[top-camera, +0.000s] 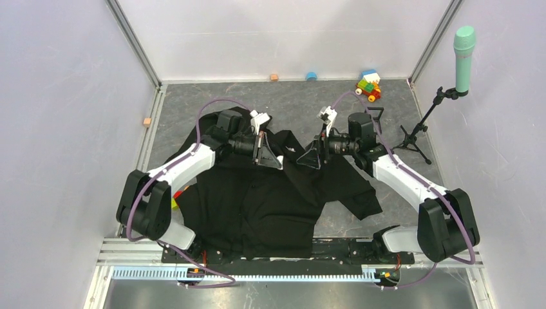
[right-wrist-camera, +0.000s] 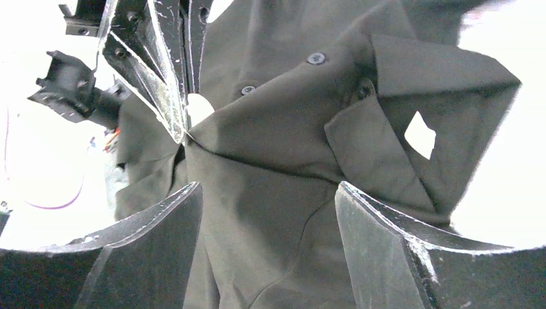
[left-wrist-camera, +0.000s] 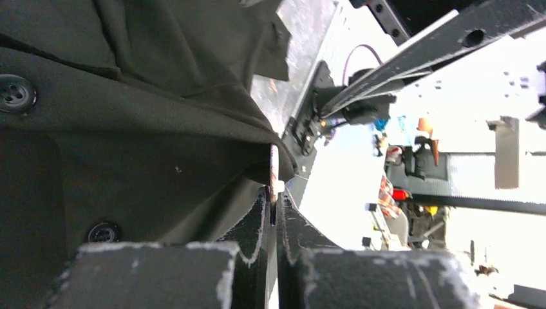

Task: Pin the brooch onto the clothing

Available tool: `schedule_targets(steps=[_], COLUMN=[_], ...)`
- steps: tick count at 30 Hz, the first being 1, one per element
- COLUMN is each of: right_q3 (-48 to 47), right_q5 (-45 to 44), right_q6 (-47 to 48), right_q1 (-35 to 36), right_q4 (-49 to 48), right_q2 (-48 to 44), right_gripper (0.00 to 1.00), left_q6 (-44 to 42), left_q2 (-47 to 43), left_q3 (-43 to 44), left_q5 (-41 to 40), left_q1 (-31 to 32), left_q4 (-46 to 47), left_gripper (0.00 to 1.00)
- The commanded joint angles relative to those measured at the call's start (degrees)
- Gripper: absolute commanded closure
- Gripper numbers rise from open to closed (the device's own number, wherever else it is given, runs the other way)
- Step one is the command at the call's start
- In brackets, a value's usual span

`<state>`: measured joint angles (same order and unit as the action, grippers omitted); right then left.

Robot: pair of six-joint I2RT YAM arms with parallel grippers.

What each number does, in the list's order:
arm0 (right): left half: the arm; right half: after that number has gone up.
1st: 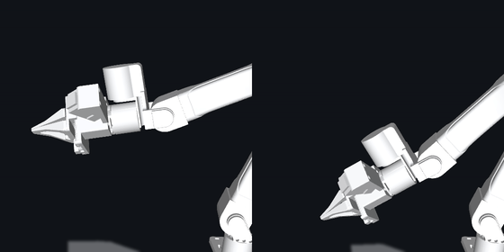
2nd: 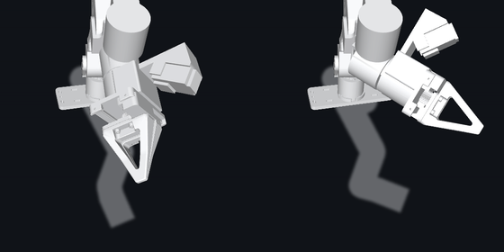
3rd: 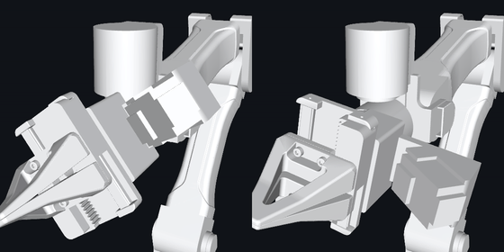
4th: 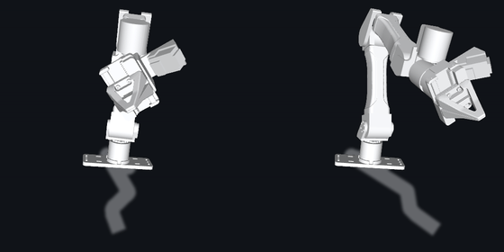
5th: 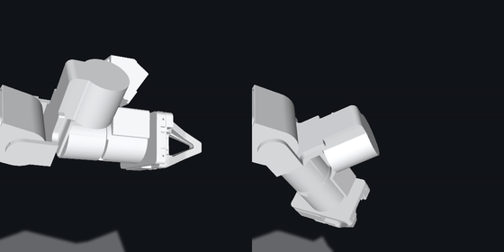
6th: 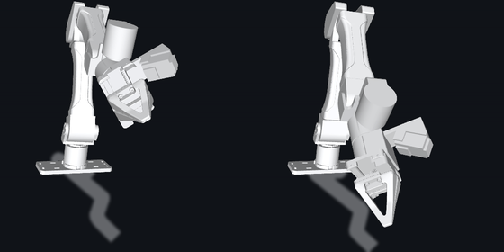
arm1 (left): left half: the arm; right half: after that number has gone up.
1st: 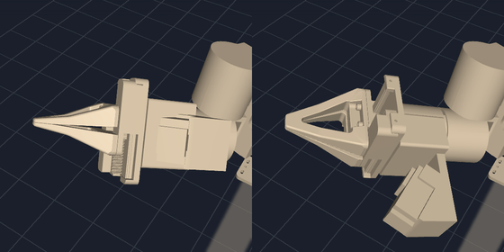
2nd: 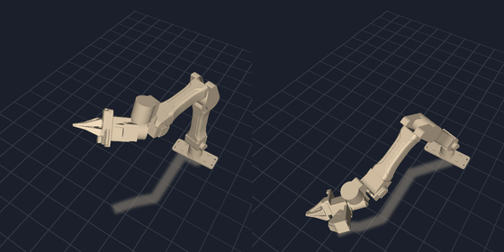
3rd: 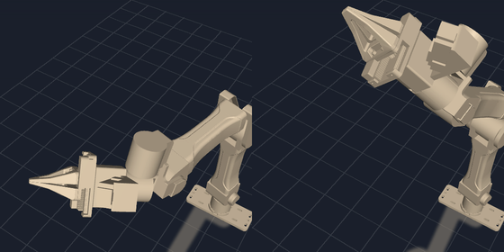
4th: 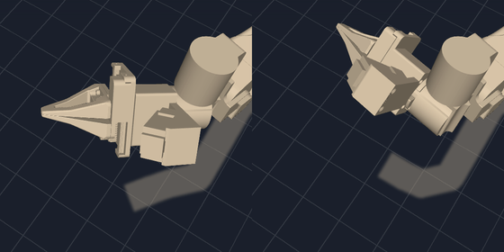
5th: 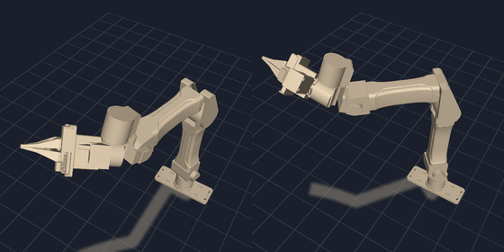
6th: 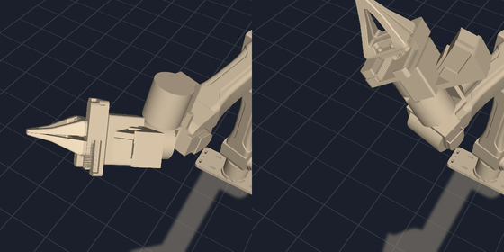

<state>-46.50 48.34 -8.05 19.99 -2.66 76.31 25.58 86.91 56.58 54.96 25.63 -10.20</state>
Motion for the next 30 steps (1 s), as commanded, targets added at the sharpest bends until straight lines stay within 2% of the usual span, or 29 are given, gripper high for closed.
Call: schedule_targets(steps=[1,7,11,16,25,30], right_q3=[-0.19,3.29,1.90,3.52,3.69,2.86], right_q5=[5.99,8.03,8.55,8.26,9.38,10.84], right_q6=[-1.26,-10.96,-9.49,-10.55,-13.68,-15.55], right_q1=[3.47,7.81,11.54,12.88,13.15,13.32], right_q4=[-0.33,-11.74,-7.81,-8.85,-12.50,-14.57], right_q2=[-0.93,-0.66,0.83,0.68,2.49,4.05], right_gripper=[0.21,0.26,0.24,0.24,0.35,0.36], left_q6=[-2.71,-4.30,-6.27,-7.46,-8.10,-7.91], left_q2=[-4.48,-6.28,-7.52,-8.36,-9.34,-9.28], left_q3=[-3.14,-4.73,-4.71,-4.89,-5.07,-5.12], left_q5=[9.58,13.10,14.40,15.87,15.98,14.89], left_q1=[0.22,0.21,0.28,0.39,1.16,1.84], left_q4=[-0.76,-3.84,-7.05,-9.15,-10.55,-10.55], left_gripper=[0.98,0.98,0.98,0.98,0.98,0.98])
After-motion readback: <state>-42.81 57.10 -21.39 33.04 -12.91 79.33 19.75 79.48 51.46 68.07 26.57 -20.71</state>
